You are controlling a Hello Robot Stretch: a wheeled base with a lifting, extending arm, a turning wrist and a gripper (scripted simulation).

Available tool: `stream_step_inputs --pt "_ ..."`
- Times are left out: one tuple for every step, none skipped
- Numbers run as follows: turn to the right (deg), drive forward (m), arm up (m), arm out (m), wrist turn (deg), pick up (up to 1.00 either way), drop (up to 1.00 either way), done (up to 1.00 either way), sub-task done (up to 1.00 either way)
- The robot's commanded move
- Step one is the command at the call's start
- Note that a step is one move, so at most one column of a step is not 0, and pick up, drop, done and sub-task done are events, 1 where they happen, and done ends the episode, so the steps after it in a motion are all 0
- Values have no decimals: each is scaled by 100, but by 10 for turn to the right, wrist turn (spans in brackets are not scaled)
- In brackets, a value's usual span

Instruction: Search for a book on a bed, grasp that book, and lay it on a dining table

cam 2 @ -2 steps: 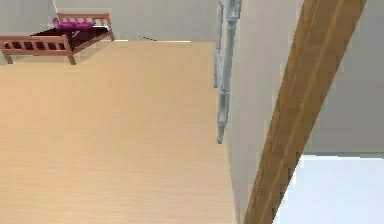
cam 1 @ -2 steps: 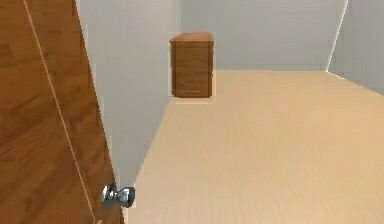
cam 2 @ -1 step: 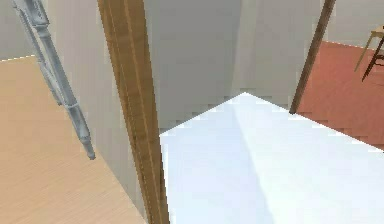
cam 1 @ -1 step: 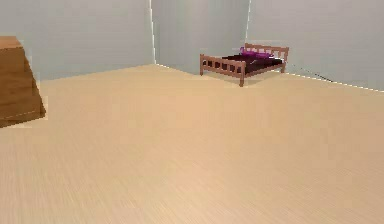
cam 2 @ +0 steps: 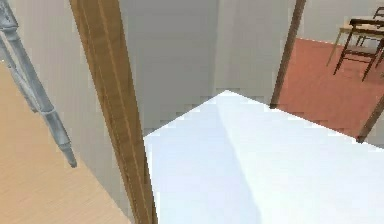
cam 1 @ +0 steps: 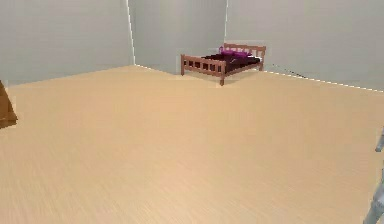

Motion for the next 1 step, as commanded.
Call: stream_step_inputs --pt "0 35 0 0 0 0 0 0 0"
